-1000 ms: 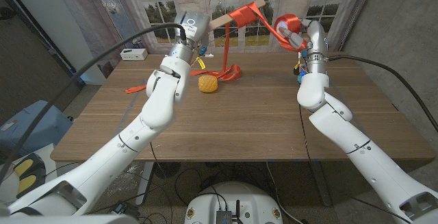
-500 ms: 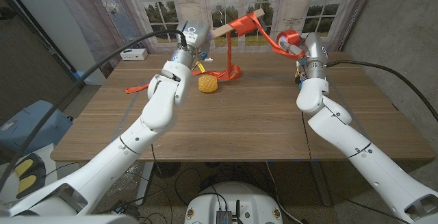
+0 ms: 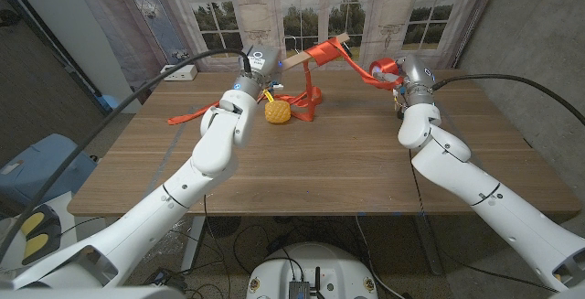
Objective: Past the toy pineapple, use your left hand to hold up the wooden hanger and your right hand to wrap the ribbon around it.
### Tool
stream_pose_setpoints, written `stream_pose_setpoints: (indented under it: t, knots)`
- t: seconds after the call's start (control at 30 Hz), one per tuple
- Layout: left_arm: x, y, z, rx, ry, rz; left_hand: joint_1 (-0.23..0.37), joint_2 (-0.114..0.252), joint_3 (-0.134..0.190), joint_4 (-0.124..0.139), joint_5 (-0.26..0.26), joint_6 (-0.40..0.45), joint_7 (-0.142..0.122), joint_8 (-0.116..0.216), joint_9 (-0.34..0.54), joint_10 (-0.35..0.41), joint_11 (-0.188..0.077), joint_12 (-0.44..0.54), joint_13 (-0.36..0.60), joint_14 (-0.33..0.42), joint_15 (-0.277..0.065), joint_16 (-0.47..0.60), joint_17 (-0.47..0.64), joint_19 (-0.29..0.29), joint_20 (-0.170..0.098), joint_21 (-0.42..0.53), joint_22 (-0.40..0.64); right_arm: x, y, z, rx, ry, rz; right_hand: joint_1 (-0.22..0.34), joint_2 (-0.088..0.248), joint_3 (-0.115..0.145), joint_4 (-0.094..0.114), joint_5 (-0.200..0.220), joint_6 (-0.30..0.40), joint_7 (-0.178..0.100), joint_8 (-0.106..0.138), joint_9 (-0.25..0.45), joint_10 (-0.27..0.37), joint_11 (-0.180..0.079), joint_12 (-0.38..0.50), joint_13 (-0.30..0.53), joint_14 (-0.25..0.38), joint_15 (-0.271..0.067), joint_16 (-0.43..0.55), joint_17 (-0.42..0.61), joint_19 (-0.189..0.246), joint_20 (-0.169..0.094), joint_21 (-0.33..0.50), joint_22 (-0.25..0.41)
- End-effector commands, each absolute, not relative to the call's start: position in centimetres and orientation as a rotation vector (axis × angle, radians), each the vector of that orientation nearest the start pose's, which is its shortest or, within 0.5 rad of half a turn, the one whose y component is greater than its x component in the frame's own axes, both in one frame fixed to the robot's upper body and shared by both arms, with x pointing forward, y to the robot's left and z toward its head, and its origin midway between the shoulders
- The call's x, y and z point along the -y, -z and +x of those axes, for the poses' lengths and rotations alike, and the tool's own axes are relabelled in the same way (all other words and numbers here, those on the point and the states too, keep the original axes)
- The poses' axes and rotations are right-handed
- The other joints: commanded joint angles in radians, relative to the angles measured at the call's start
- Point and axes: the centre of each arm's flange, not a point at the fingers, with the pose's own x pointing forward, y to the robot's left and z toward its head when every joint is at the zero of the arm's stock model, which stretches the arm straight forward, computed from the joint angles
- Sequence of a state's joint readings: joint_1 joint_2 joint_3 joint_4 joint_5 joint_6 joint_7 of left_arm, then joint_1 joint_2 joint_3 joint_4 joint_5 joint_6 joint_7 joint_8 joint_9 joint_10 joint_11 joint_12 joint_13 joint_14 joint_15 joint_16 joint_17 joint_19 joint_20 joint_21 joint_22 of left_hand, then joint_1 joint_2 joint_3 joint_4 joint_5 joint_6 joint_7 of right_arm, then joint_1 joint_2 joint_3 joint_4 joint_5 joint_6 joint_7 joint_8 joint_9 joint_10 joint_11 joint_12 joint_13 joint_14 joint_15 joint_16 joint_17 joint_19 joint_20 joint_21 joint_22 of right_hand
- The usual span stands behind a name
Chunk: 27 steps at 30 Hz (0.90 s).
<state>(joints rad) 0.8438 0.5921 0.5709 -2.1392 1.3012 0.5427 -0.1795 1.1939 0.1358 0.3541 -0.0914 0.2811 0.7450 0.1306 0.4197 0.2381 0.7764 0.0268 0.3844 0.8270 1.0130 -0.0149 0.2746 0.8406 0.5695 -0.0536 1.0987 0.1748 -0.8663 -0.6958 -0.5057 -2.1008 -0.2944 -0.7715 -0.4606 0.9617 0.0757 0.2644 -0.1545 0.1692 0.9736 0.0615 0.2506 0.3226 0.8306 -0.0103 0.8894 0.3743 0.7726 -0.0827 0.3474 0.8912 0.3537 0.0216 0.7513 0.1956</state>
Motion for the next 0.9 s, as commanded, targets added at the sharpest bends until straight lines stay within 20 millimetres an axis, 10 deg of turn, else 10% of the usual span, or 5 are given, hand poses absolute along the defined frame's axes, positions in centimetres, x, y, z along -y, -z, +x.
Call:
stream_pose_setpoints:
  t: [0.03,0.9]
  knots:
    - [-14.5,-9.2,50.8,0.724,-0.430,1.629,0.011,0.012,0.104,-0.041,-0.002,0.141,-0.129,0.003,0.307,0.157,-0.160,-0.002,0.004,0.159,-0.214,0.003,0.005,0.008,-0.092,0.006,0.004,23.9,-6.0,54.8,0.385,0.431,-1.058,0.019,0.083,0.078,0.024,0.007,0.135,-0.090,0.000,0.001,0.053,-0.052,0.070,0.067,-0.009,-0.132,-0.005,-0.001,-0.006,0.002,0.007,-0.001]
    - [-14.4,-5.9,53.0,0.607,-0.198,1.607,0.030,0.010,0.115,-0.060,-0.053,0.168,-0.124,-0.013,0.284,0.182,-0.140,-0.040,-0.061,0.185,-0.215,-0.019,-0.048,0.029,-0.094,0.032,0.006,22.4,-5.7,57.4,0.008,0.323,-1.315,0.014,0.090,0.077,0.027,0.006,0.098,-0.101,-0.021,-0.010,0.022,-0.040,0.038,0.035,-0.033,-0.131,-0.027,-0.018,-0.021,0.006,0.010,-0.002]
